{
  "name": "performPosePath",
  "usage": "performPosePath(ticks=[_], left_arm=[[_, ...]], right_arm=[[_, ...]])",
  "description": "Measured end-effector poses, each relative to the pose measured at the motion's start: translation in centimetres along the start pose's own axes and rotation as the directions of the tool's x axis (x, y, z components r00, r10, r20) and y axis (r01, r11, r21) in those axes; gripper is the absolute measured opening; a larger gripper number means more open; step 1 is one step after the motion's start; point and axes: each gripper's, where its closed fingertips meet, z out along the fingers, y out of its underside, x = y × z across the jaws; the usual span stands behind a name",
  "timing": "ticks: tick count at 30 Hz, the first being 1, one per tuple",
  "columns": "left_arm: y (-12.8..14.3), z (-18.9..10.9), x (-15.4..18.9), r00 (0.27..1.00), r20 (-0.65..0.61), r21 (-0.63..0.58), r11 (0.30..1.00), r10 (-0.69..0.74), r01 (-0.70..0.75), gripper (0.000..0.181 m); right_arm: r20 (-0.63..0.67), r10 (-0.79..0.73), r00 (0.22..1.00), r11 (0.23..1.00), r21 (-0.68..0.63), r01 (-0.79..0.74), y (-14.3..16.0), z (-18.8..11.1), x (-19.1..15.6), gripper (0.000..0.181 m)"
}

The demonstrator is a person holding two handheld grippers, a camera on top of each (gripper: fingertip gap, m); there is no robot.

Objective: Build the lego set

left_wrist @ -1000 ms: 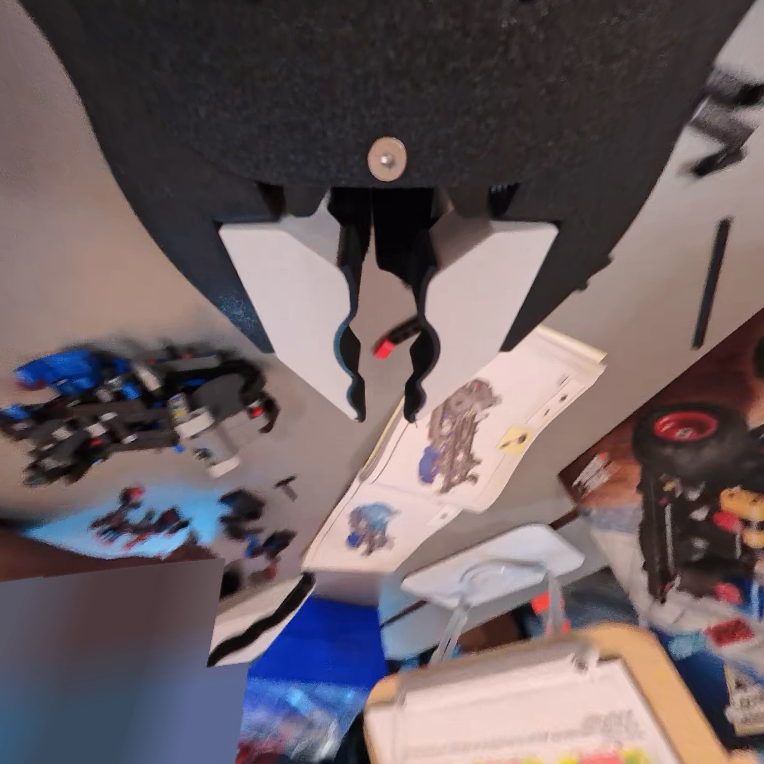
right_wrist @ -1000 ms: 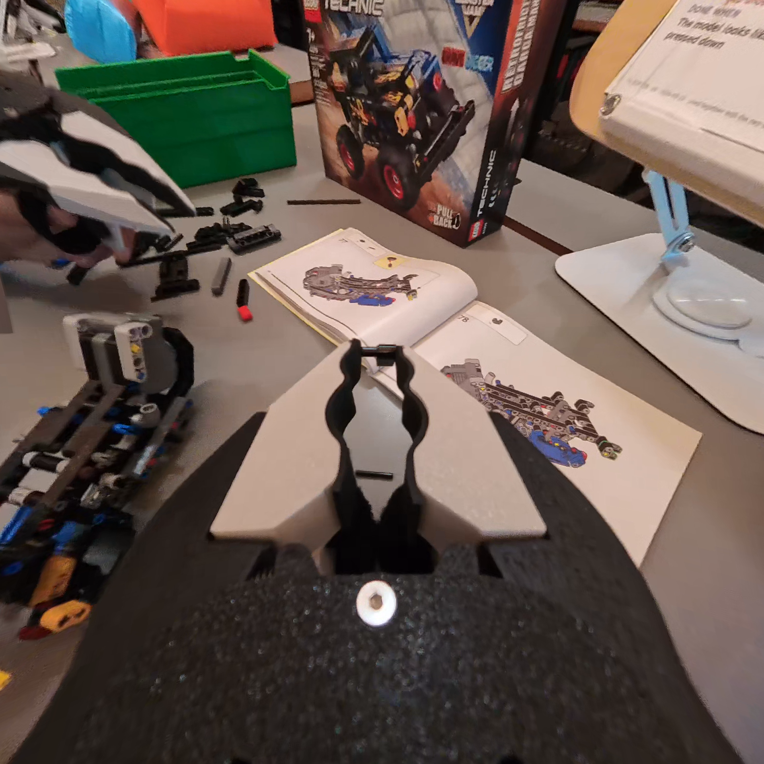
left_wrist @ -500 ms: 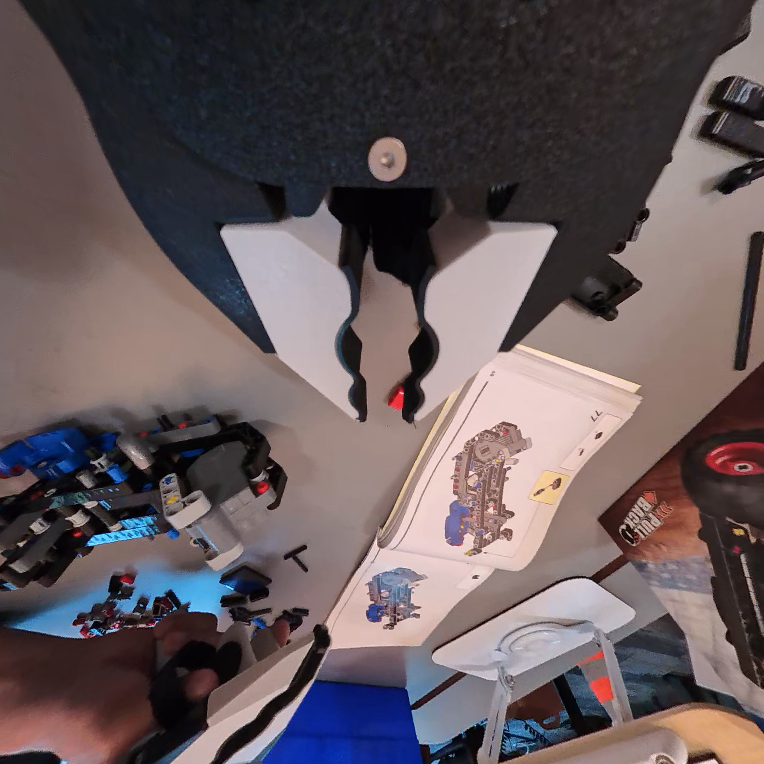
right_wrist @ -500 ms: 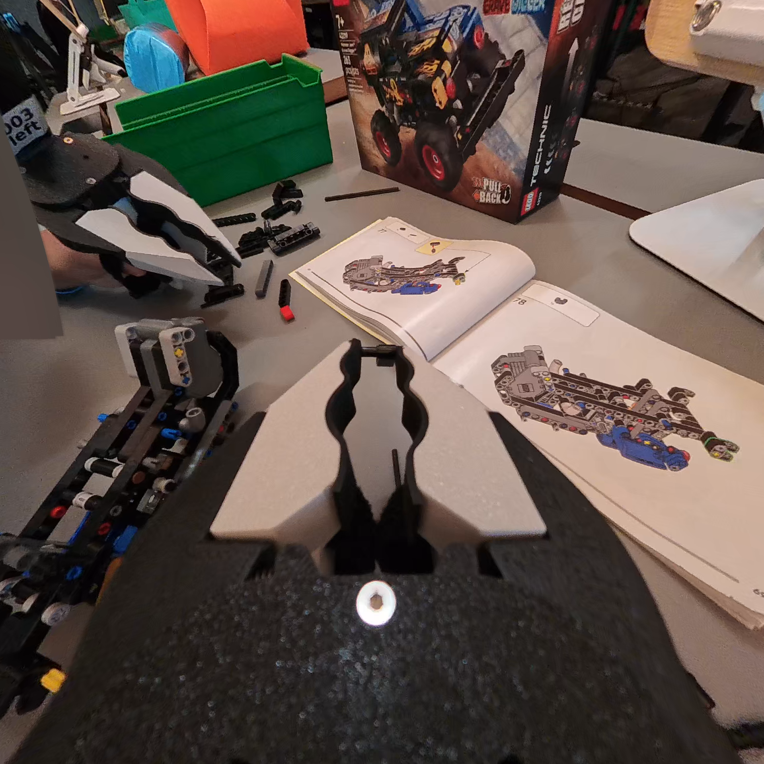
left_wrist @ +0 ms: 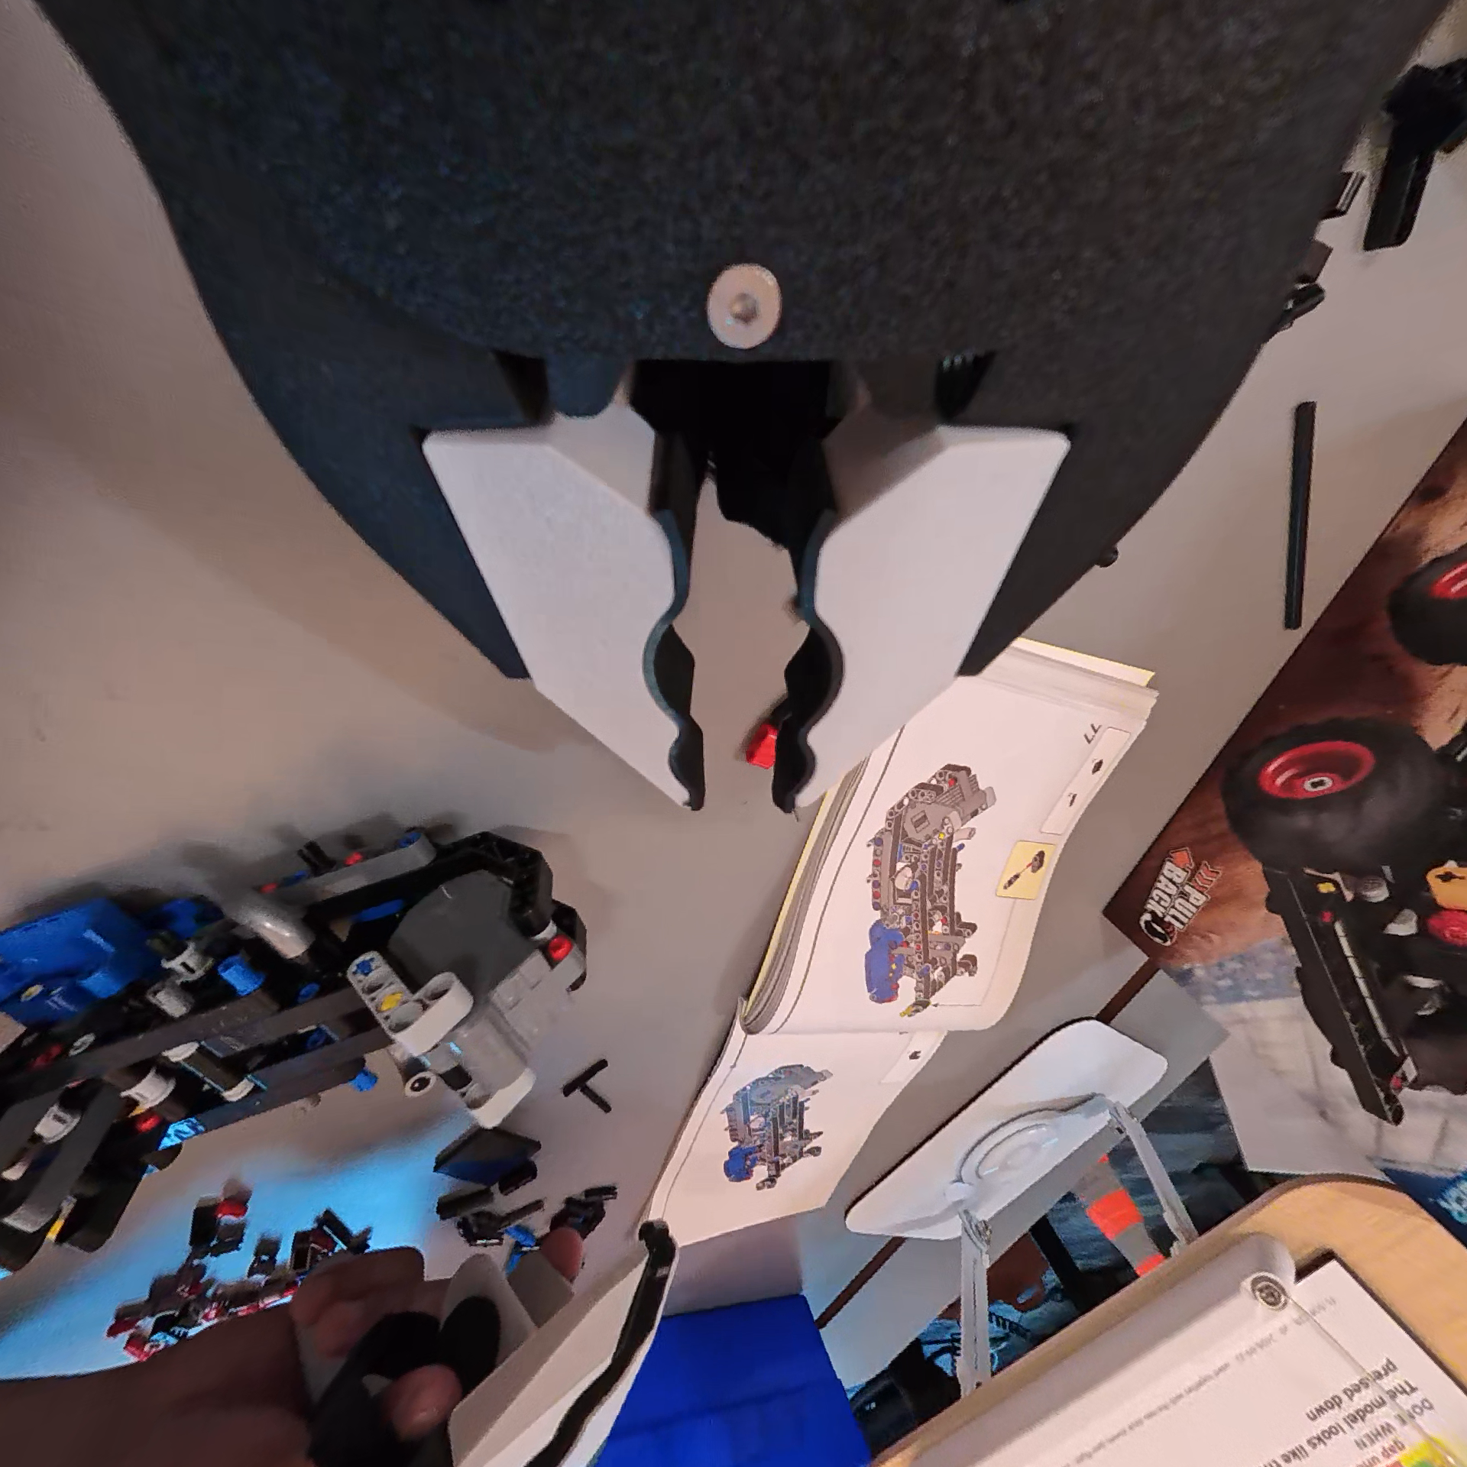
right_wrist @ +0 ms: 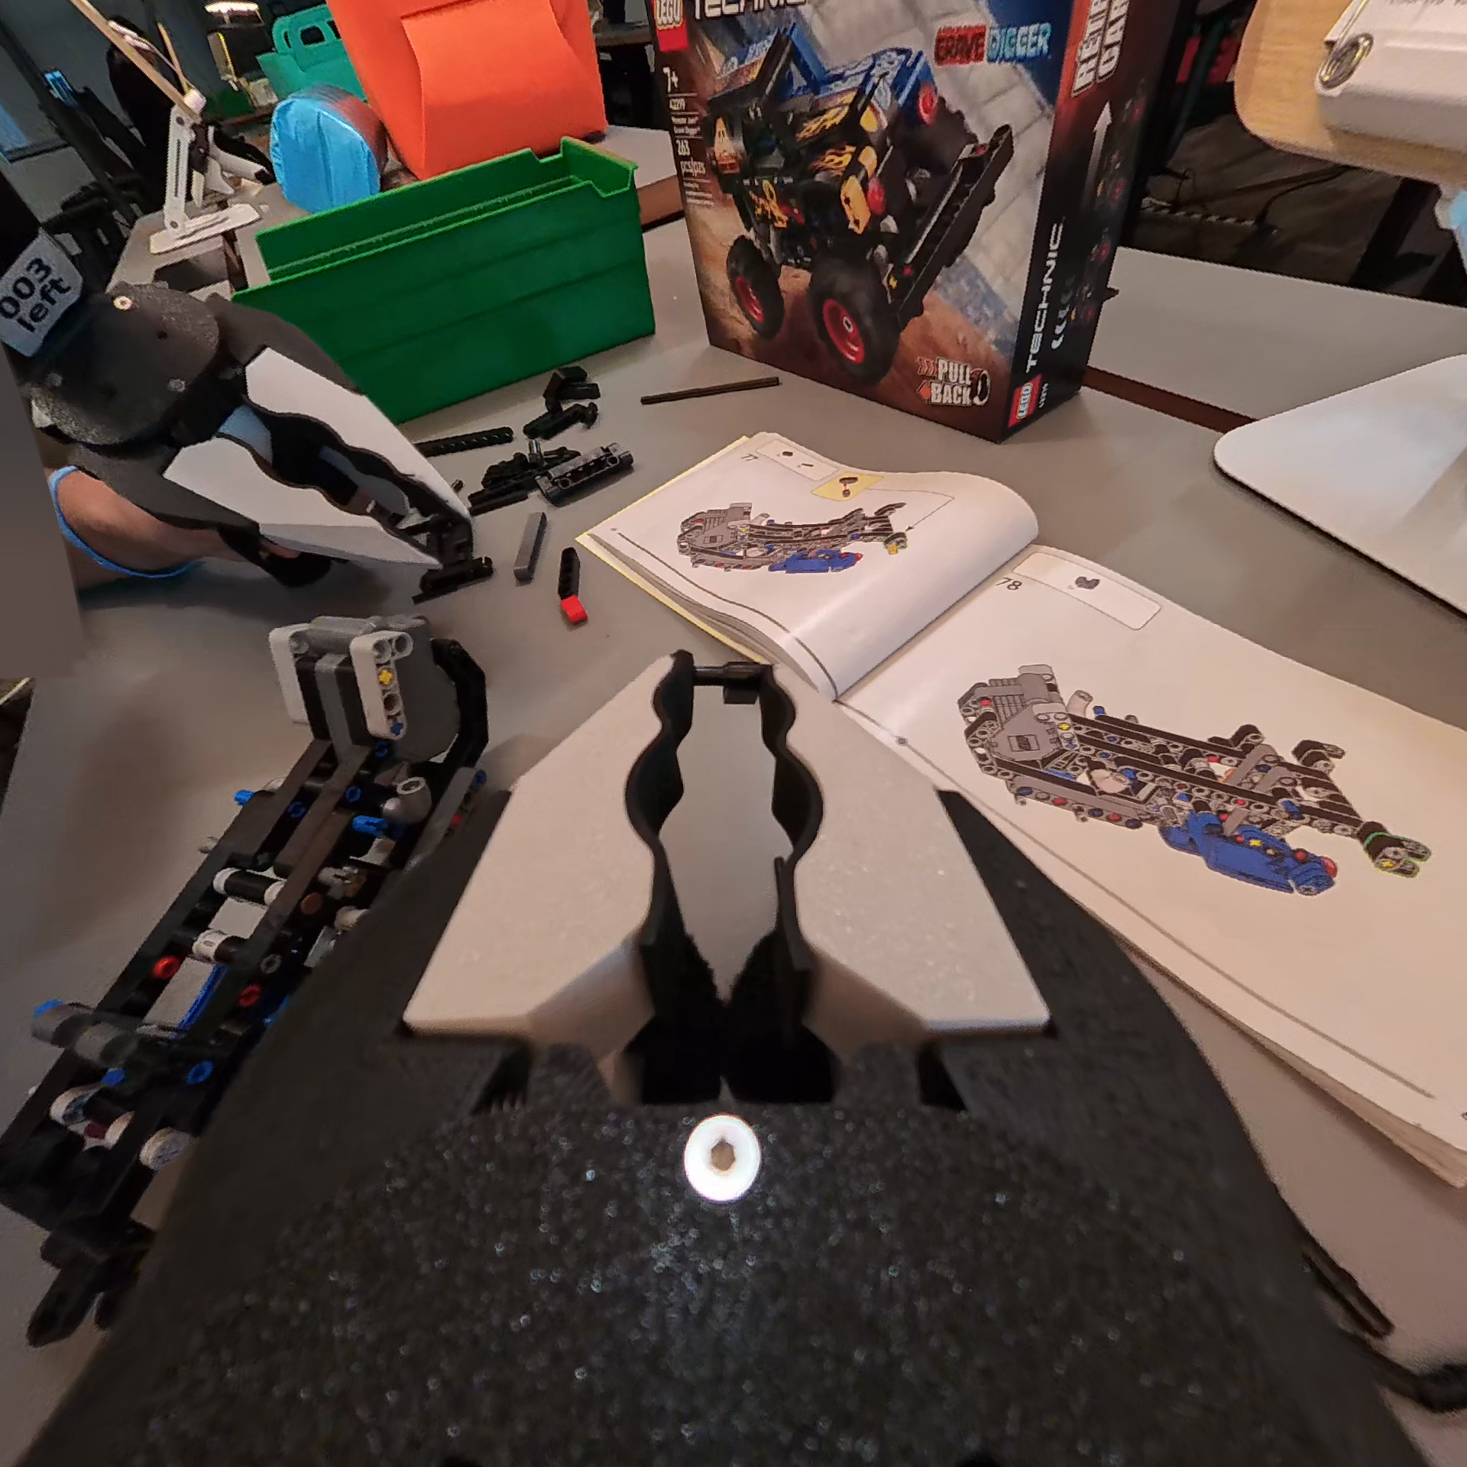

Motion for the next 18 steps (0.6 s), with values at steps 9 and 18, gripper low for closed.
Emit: performPosePath(ticks=[9, 18], left_arm=[[-0.9, -0.3, 0.3, 1.000, -0.008, 0.027, 0.999, -0.024, 0.024, 0.015], [-9.3, -2.2, 5.9, 1.000, -0.026, 0.124, 0.992, -0.016, 0.019, 0.021]], right_arm=[[-0.014, -0.021, 1.000, 1.000, 0.004, 0.021, -0.4, -0.1, -0.3, 0.016], [-0.079, -0.247, 0.966, 0.966, 0.059, 0.251, -4.9, -3.1, -10.0, 0.016]])
